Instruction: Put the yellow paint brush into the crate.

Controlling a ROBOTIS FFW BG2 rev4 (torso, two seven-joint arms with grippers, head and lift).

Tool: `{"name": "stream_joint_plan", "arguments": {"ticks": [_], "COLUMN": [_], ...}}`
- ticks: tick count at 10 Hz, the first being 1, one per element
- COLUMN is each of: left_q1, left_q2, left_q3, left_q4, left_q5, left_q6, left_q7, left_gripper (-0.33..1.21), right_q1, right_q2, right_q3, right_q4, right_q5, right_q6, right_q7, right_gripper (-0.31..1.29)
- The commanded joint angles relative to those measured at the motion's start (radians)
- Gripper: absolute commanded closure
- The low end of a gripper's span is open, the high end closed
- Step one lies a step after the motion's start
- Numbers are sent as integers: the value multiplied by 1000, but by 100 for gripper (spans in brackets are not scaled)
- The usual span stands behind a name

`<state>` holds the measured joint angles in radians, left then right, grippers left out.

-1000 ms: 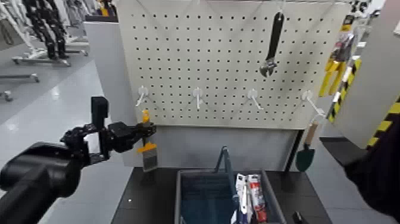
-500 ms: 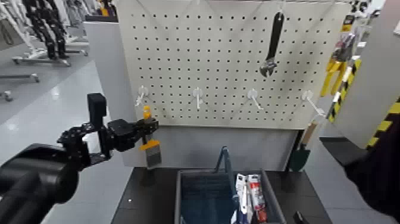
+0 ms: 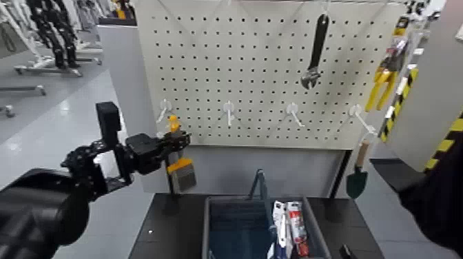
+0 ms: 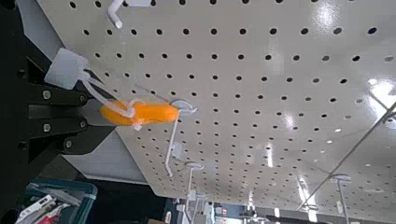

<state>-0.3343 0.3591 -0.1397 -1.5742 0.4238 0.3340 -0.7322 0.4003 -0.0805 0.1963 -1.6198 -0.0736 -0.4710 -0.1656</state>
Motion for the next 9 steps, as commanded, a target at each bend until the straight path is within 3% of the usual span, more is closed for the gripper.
{"name": "stream_joint_plan", "arguments": {"ticks": [1, 4, 9], "left_q1": [11, 21, 58], "left_q2": [-12, -28, -60], "left_q3": [-21, -78, -159], "left_q4": [-58, -41, 60], "left_q5": [87, 262, 368], "left_q6": [-3, -36, -44], "left_q7": [8, 45, 53], "left_gripper": [114, 114, 114], "right_q1": [0, -1, 0], "right_q2": [1, 1, 4], "right_q3": [0, 2, 3], "right_q4": [0, 1, 1], "right_q5": [0, 0, -2], "right_q6": [2, 0, -5], "right_q7": [0, 2, 0], "right_gripper": [13, 13, 13]}}
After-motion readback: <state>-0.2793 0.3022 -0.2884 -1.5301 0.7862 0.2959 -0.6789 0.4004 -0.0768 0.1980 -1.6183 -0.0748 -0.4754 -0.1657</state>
